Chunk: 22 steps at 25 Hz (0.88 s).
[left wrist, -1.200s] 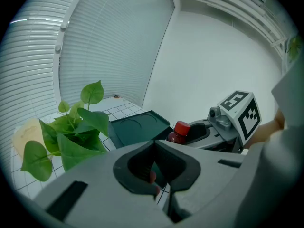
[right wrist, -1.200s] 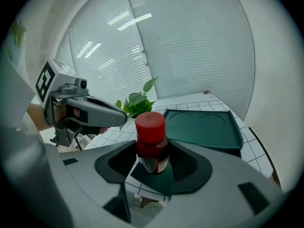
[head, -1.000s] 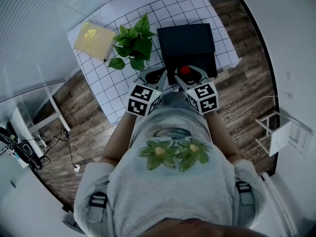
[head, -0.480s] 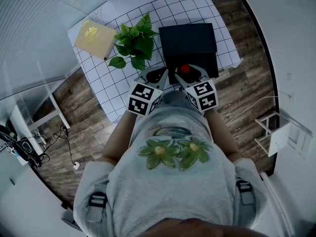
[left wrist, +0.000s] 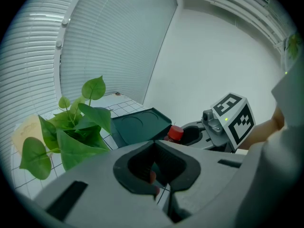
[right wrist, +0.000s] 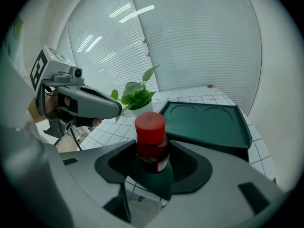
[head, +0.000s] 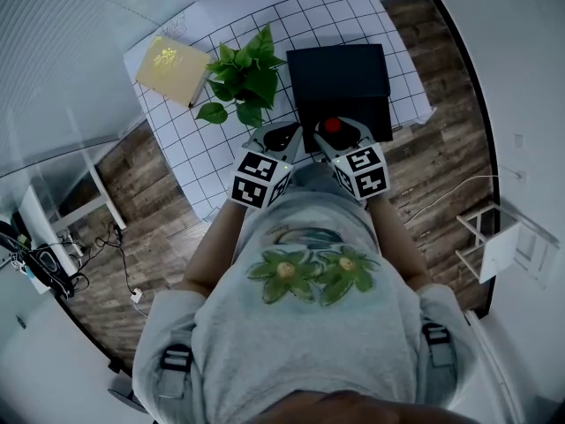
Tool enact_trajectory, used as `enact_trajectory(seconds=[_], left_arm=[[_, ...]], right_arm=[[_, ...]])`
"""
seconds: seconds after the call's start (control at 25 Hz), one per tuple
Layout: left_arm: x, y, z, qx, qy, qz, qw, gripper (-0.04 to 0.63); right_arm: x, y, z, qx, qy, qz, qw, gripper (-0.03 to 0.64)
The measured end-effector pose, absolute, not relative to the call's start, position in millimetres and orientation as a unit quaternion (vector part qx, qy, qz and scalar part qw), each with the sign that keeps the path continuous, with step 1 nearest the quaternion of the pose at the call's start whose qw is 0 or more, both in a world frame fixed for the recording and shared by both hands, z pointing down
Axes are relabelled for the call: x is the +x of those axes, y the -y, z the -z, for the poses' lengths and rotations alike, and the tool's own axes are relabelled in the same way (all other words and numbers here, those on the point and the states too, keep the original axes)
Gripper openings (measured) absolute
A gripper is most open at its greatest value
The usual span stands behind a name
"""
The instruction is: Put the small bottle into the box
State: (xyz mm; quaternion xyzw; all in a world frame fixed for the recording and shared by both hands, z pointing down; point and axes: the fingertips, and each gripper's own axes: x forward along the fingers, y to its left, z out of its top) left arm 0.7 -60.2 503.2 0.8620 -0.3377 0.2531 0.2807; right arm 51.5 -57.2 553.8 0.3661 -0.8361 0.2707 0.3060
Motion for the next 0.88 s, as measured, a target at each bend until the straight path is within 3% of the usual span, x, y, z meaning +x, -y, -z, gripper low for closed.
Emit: enact_trajectory(seconds=[0.88], left_arm=[[-1.2,55.8,-507.4,0.858,0.342,-0.259,0.284,0.006]], right_arm=[[52.3,56.2,-569.1,0.36,0.834,-0.27,0.319,0.218]])
